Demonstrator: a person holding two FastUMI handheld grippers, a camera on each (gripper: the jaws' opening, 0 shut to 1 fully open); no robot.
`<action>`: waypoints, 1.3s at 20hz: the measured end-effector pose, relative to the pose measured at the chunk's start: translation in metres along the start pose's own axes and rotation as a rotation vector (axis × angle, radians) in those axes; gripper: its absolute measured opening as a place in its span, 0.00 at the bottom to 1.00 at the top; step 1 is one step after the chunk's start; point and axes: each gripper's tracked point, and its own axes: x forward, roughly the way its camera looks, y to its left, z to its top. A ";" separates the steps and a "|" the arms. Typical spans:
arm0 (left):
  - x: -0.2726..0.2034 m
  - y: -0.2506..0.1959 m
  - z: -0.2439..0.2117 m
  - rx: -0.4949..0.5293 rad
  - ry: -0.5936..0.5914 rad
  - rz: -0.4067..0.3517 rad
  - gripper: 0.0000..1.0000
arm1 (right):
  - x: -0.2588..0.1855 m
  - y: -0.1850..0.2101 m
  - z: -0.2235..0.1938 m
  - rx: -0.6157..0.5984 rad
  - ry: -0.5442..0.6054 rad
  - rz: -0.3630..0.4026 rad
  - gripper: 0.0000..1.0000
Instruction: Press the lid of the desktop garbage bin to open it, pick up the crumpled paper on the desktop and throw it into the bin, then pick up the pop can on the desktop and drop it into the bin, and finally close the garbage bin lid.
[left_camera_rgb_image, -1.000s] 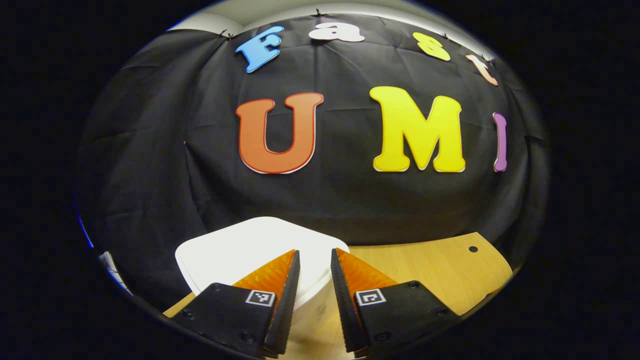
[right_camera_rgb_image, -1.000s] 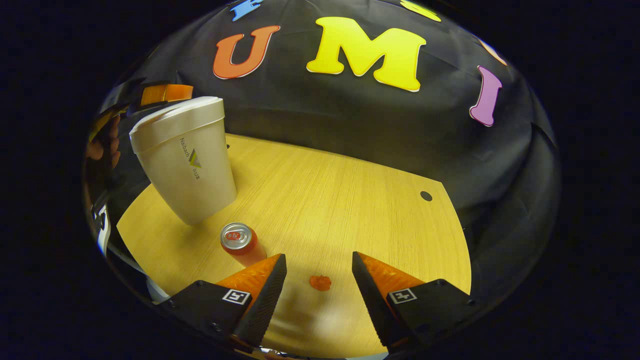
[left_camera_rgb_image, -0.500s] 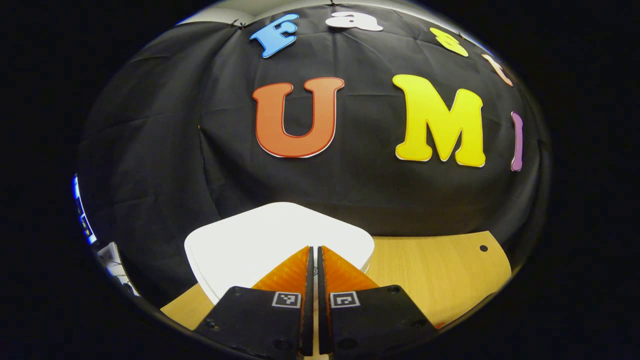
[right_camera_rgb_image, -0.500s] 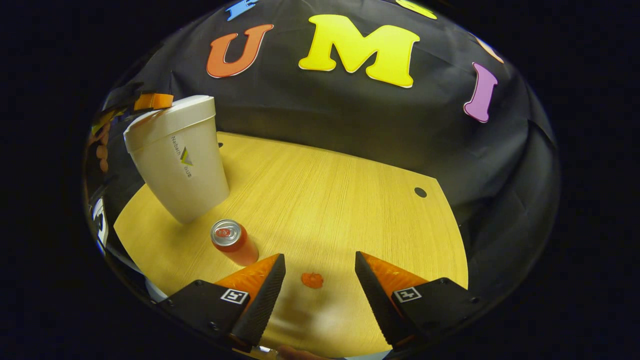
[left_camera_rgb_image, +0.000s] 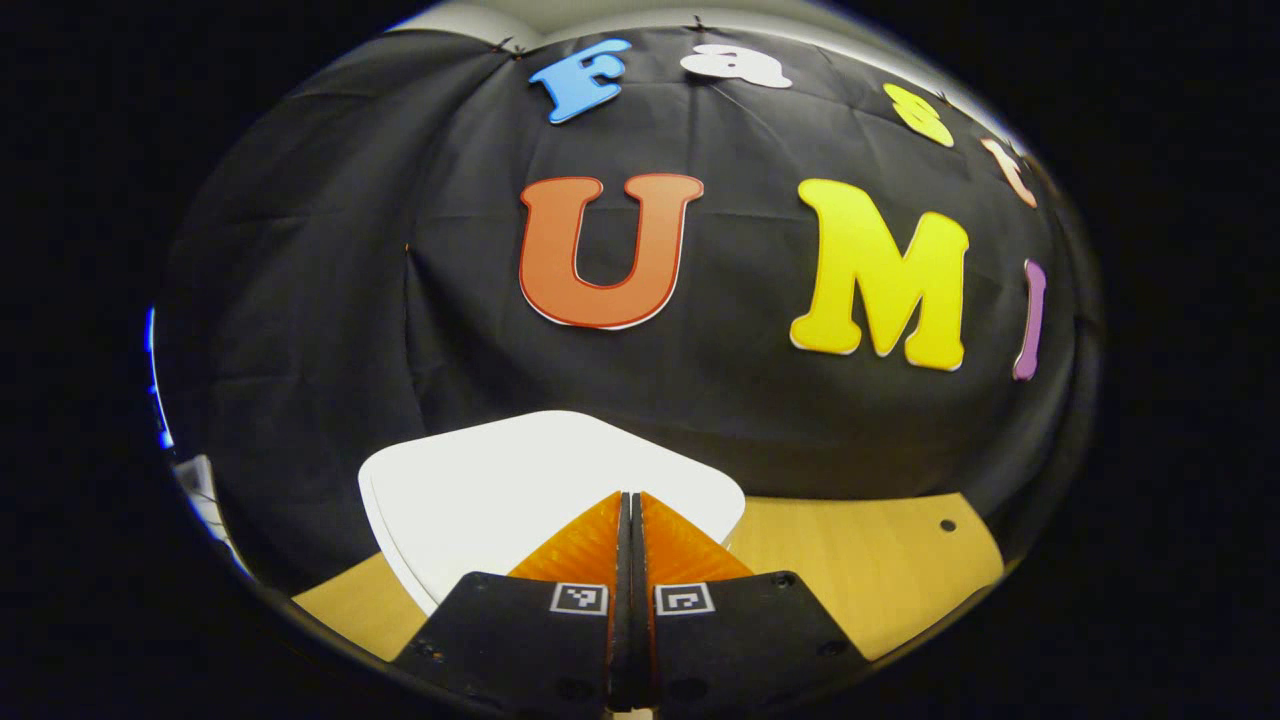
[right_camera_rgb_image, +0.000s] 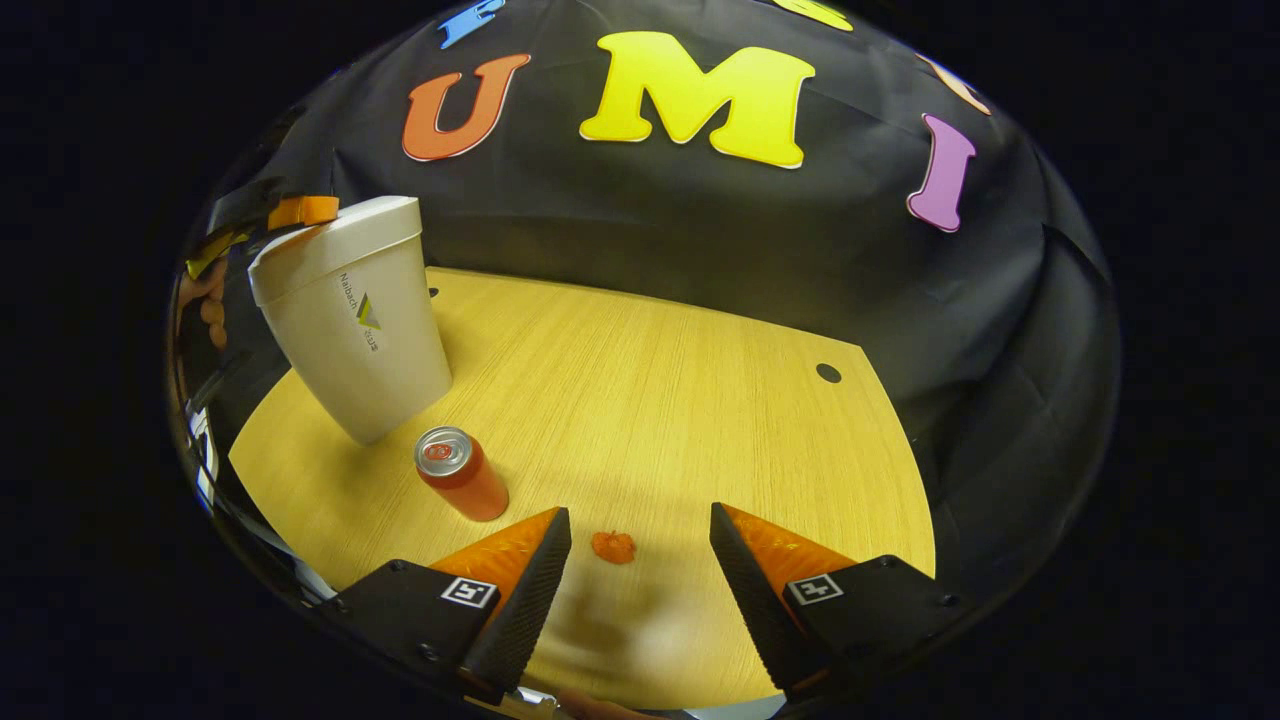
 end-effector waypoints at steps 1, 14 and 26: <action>0.000 0.008 -0.004 0.036 0.016 0.033 0.04 | -0.004 -0.002 -0.001 0.000 -0.006 -0.002 0.89; -0.102 -0.048 0.046 0.208 -0.132 -0.079 0.90 | -0.023 -0.014 -0.024 0.032 -0.032 0.010 0.92; -0.164 -0.057 -0.102 0.211 0.148 -0.146 0.99 | 0.005 0.001 -0.058 -0.010 0.080 0.035 0.92</action>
